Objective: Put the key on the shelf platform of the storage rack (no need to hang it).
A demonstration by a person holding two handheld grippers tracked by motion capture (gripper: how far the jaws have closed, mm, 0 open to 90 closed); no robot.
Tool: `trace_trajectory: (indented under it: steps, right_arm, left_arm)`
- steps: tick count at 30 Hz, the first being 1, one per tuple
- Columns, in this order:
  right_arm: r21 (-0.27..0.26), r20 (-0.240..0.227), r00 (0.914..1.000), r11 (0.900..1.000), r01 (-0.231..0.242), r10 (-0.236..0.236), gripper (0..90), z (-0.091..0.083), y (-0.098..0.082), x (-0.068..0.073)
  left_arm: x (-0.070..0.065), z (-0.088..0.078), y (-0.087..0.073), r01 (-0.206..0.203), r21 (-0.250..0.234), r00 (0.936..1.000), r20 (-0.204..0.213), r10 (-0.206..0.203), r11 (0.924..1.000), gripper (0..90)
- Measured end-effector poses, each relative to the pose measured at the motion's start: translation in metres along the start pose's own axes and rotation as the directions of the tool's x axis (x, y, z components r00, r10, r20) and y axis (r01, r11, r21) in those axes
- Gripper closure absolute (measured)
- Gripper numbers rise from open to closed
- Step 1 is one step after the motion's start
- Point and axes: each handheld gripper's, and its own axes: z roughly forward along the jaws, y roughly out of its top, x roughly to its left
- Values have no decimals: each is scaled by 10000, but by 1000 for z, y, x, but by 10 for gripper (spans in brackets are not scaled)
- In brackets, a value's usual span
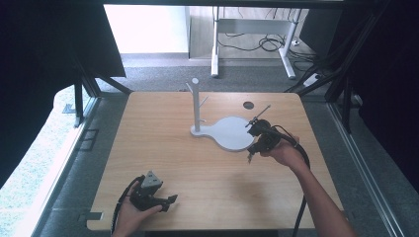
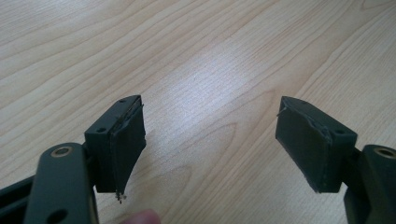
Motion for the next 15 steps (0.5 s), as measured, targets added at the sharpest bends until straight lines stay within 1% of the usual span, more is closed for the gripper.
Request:
trace_trajectory:
  steps: [6,13,15]
  right_arm:
    - [-33,-117,9999,10000,-45,44,900,4,7,-1]
    - [-21,-83,10000,10000,-50,49,900,7,16,-2]
    - [-45,-140,9999,10000,-53,52,900,7,19,-2]
  left_arm:
    - [0,0,0,13,-23,10000,24,-13,10000,245]
    - [1,0,0,0,-10,10000,13,0,10000,245]
    - [1,0,0,-1,19,10000,-2,1,10000,244]
